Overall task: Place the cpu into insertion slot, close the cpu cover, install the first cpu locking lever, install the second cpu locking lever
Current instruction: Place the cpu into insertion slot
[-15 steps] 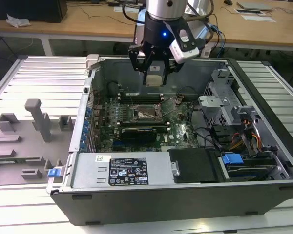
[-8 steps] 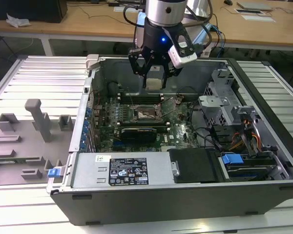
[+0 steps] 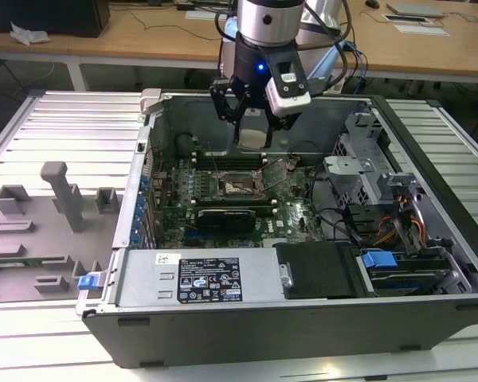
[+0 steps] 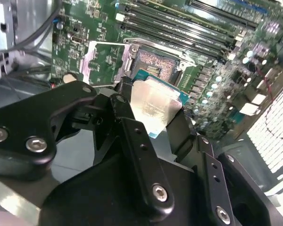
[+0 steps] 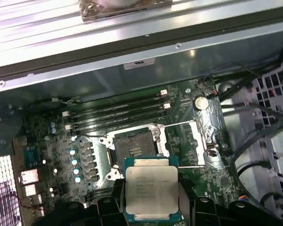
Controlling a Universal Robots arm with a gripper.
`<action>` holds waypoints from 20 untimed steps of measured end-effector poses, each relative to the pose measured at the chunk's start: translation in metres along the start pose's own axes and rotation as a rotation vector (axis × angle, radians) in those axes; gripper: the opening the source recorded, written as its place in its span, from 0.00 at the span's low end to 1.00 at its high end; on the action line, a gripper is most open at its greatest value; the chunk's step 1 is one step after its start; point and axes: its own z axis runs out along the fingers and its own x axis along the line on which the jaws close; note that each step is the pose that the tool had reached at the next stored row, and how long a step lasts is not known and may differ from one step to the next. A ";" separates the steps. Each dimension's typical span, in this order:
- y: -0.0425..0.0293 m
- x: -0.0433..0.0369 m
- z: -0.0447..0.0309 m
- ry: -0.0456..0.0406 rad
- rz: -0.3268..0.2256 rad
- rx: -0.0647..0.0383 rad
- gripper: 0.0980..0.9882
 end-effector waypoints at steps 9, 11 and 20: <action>-0.0002 0.0000 0.0020 -0.0148 0.171 -0.001 0.50; -0.0002 0.0000 0.0022 -0.0178 0.206 -0.002 0.50; -0.0002 0.0000 0.0024 -0.0344 0.397 -0.003 0.50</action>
